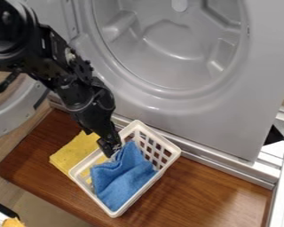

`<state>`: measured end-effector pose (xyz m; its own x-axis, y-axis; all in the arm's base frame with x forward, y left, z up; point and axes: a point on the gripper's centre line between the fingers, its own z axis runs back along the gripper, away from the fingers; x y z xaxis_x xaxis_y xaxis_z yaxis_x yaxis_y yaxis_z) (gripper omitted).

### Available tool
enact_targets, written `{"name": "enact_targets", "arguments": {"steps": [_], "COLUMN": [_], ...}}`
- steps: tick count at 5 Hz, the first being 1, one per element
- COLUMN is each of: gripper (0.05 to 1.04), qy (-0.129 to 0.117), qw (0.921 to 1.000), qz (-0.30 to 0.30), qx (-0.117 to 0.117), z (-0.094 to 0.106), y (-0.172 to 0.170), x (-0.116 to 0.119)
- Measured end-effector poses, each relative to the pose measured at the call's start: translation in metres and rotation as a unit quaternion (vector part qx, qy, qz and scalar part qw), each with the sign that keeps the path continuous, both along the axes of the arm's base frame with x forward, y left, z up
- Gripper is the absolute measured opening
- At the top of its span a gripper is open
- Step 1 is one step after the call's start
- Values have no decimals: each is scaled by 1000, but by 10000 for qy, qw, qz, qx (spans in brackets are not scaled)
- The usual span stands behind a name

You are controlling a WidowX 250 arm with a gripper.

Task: Take the blue cloth from the white basket and put it inside the machine.

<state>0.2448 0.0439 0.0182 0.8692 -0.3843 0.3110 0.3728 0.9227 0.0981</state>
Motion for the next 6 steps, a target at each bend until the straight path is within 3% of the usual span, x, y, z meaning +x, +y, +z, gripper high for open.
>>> {"name": "enact_targets", "arguments": {"steps": [2, 3, 4, 6], "gripper": [1001, 1001, 1001, 1001], "qy": [244, 224, 343, 405], "qw": [9995, 9993, 9984, 9976], "qz": [-144, -282, -427, -563], "qx": [-108, -139, -104, 85], "z": [-23, -27, -37, -36], "y": [-6, -10, -14, -22], "x": [-3, -1, -3, -6]}}
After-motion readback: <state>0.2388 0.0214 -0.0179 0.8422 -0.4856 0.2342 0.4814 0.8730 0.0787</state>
